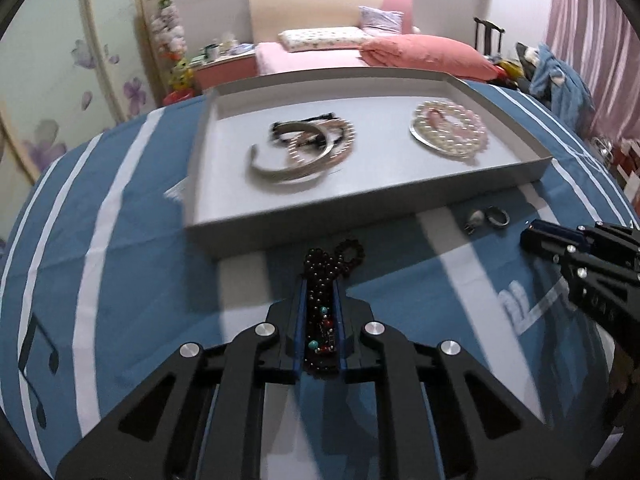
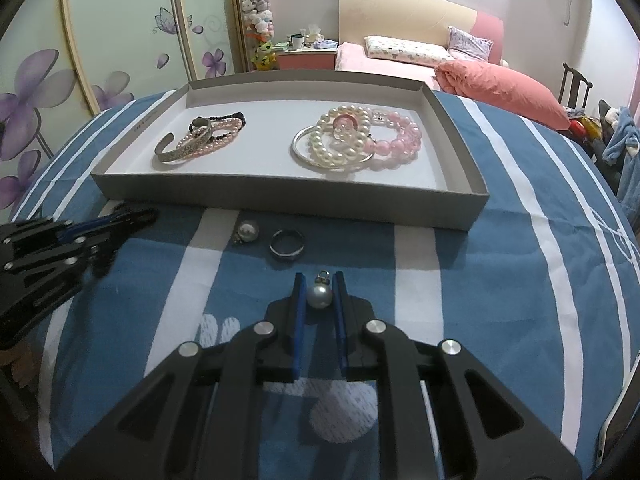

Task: Organize jewelry
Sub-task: 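Lift and carry the red beaded strand and pearl earring over the tray with both tools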

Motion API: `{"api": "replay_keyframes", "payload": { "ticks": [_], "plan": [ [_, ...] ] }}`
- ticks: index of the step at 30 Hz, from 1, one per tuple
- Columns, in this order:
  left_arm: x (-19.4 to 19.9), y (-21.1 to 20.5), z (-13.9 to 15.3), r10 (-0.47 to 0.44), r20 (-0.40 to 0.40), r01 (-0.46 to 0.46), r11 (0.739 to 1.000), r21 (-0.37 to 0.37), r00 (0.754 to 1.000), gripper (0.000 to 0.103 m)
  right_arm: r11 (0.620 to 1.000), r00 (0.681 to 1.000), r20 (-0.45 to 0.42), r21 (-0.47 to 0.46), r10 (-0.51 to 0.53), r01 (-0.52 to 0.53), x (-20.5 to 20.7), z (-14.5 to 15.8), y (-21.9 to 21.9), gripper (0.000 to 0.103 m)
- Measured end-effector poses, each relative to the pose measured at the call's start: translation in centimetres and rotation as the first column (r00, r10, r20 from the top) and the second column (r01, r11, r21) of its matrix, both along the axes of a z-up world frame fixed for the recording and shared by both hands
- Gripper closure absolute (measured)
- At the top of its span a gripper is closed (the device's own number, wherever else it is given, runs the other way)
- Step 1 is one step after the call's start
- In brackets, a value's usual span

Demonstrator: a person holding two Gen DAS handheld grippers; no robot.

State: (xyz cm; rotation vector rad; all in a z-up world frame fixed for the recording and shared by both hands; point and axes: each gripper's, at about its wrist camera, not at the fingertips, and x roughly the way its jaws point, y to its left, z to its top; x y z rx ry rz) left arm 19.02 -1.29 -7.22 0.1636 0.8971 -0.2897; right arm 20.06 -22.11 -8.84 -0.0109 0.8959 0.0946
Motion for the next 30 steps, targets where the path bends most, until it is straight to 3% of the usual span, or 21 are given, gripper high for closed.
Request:
{"api": "replay_keyframes", "payload": {
  "ticks": [17,25,30],
  "plan": [
    [-0.1,0.3,-0.1,0.022,0.013,-0.022,1.000,-0.004,1.000,0.089,1.000,1.000,-0.004,0.025,-0.010,0.010,0.0,0.0,-0.5,0.089],
    [-0.6,1.0,0.1,0.042,-0.003,-0.043,0.997,-0.058,0.999,0.091,0.996,0.999,-0.002,0.078,-0.047,0.047,-0.6,0.3,-1.2,0.089],
    [-1.1,1.6,0.5,0.059,0.002,-0.059,0.993,-0.105,0.998,0.091,0.991,0.996,0.057,0.120,-0.062,0.055,-1.2,1.8,-1.5,0.089]
  ]
}}
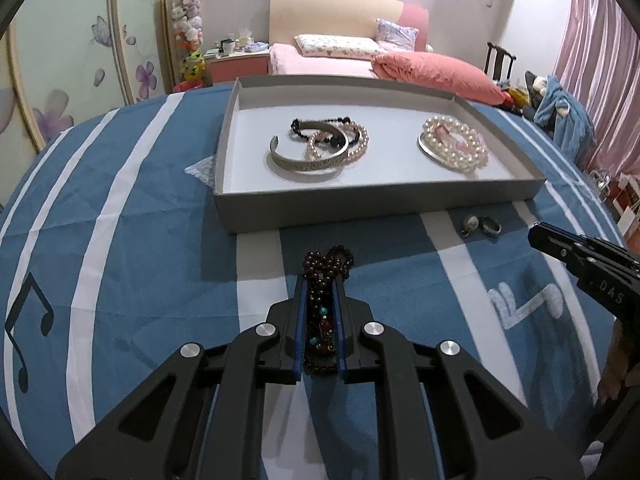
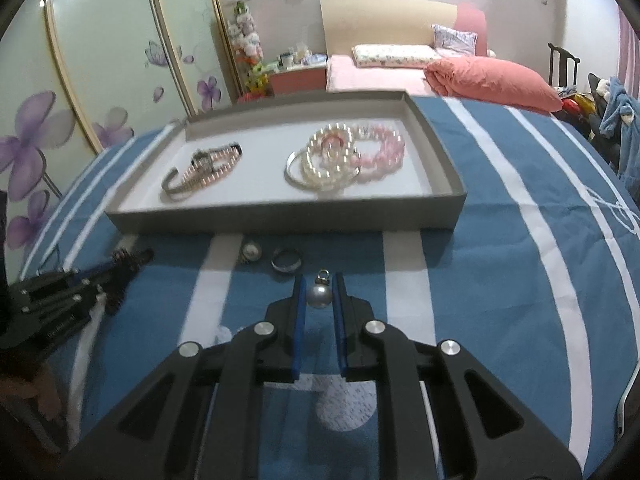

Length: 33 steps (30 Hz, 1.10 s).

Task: Organize jewelry
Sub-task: 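Lift and carry the red beaded strand and pearl earring over the tray with both tools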

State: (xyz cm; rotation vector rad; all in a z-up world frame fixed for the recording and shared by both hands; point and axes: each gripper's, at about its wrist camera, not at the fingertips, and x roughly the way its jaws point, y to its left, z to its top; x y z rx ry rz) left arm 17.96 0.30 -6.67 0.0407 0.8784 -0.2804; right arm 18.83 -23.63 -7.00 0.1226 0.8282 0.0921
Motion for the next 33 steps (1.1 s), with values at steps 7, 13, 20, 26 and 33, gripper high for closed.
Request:
{"api": "replay_keyframes", "payload": {
  "ticks": [7,13,20,26,33],
  "plan": [
    [-1.1,0.2,2.2,0.014,0.077,-0.010,0.998,-0.059,0.997,0.093,0.999,0.995,0.102,0.038,-0.005,0.001,-0.8,2.4,0.6,0.089],
    [-2.0,-0.4,3.9,0.011,0.156,0.001,0.997,-0.075,0.988,0.094,0.999,0.980,0.198,0.046,-0.010,0.001,-1.5,4.3,1.0,0.089],
    [-3.1,-1.6,5.7,0.010,0.275,0.009,0.997,-0.071,0.961,0.094,1.000,0.947,0.322,0.024,-0.013,0.005,-2.7,6.4,2.1,0.089],
    [-3.8,-2.3,7.1,0.019,0.366,0.002,0.998,-0.056,0.930,0.094,1.000,0.906,0.422,-0.012,-0.021,0.029,-3.5,7.9,2.9,0.089],
    [-3.6,-3.0,7.8,0.026,0.429,-0.010,0.999,-0.038,0.903,0.094,0.997,0.873,0.487,-0.046,-0.029,0.059,-3.6,8.9,3.2,0.089]
  ]
}}
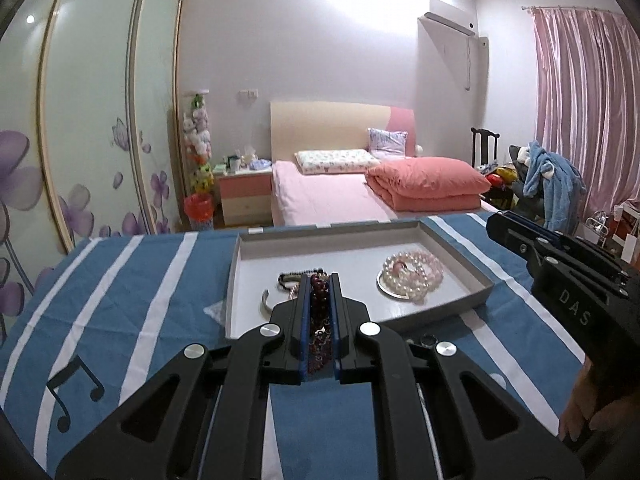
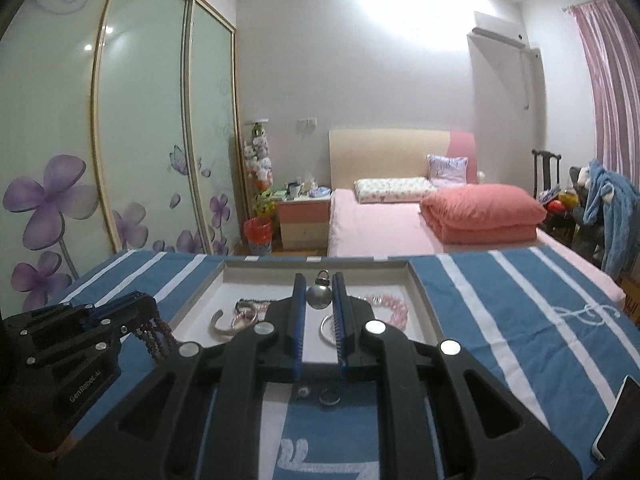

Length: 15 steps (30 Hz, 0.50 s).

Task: Organize jewelry
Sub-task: 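Lift and carry the red beaded strand and pearl earring over the tray with both tools, then open both tools to drop the pearl earring and red beaded strand into the tray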

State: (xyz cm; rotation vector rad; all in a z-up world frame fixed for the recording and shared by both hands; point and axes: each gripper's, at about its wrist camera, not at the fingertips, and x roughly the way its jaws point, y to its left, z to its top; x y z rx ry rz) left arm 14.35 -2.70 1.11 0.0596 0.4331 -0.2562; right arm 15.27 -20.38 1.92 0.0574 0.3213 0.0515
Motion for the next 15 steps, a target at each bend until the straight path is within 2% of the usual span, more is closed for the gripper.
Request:
{"api": "replay_keyframes", "payload": {
  "ticks": [6,15],
  "plan": [
    [0.9,-0.2,0.6,0.030,0.044,-0.030,1.000,0.006,0.999,0.094,0.999,0.999,0.047,-0.021,-0.026,0.027,0.5,0.6,0.1,0.089],
    [2.4,-0.7,0.9,0.049,0.073,-0.050,0.999,0.013,0.996,0.094,0.999,0.997,0.067,-0.018,-0.042,0.043,2.2,0.9,-0.3,0.089]
  ]
}}
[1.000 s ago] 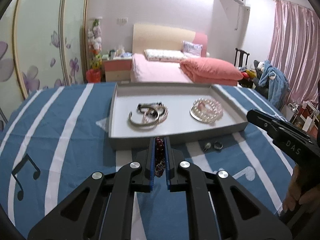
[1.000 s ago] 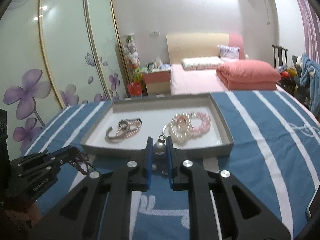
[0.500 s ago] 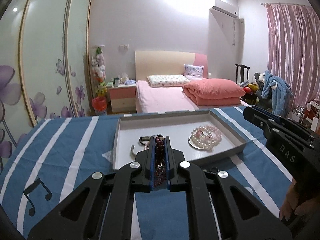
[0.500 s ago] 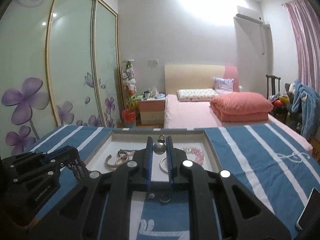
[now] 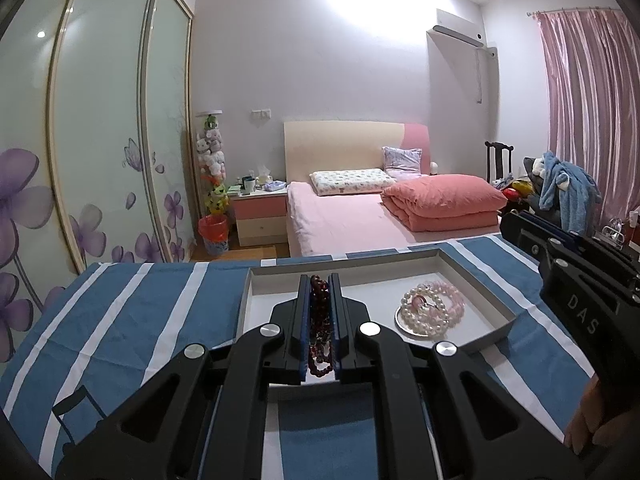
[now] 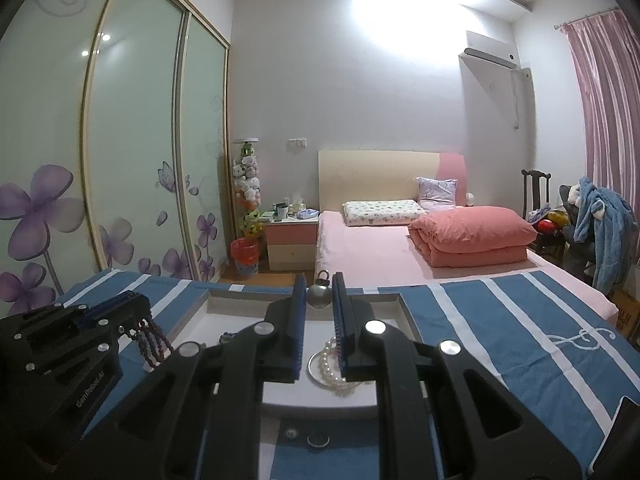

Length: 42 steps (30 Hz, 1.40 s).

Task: Organize jewelry
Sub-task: 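Open both tools to drop the pearl earring and red beaded strand into the tray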

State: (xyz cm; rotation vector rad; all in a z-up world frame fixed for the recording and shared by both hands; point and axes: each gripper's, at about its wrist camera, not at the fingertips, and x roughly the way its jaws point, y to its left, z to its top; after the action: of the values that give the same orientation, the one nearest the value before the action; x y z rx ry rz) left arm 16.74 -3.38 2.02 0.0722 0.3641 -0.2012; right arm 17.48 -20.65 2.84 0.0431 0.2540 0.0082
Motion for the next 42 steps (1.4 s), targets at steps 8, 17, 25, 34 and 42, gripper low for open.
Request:
{"api": "replay_keyframes", "payload": {
  "ticks": [8,17,25,34,42],
  "plan": [
    [1.7,-0.4,-0.2,-0.001,-0.001,0.001,1.000,0.010,1.000,0.094,1.000,1.000,-0.007,0.005,-0.013,0.013,1.9,-0.5,-0.5,0.089],
    [4.9,-0.5,-1.2,-0.010,-0.035,0.010,1.000,-0.004,0.999,0.094,0.999,0.996,-0.090,0.051,0.010,-0.005,6.3,-1.9,-1.6,0.089],
    [7.2,-1.5,-2.8,-0.031,-0.100,0.030,1.000,-0.009,0.994,0.094,0.994,0.977,-0.208,0.103,0.044,-0.023,10.1,-4.5,-2.1,0.089],
    [8.4,-1.9,-3.8,-0.052,-0.144,0.051,0.999,-0.007,0.988,0.094,0.991,0.957,-0.280,0.128,0.069,-0.034,12.2,-6.3,-2.0,0.089],
    [8.7,-0.5,-3.1,-0.046,-0.155,0.039,0.998,-0.047,0.987,0.082,0.987,0.957,-0.285,0.160,0.062,-0.016,12.0,-5.9,-2.9,0.072]
  ]
}}
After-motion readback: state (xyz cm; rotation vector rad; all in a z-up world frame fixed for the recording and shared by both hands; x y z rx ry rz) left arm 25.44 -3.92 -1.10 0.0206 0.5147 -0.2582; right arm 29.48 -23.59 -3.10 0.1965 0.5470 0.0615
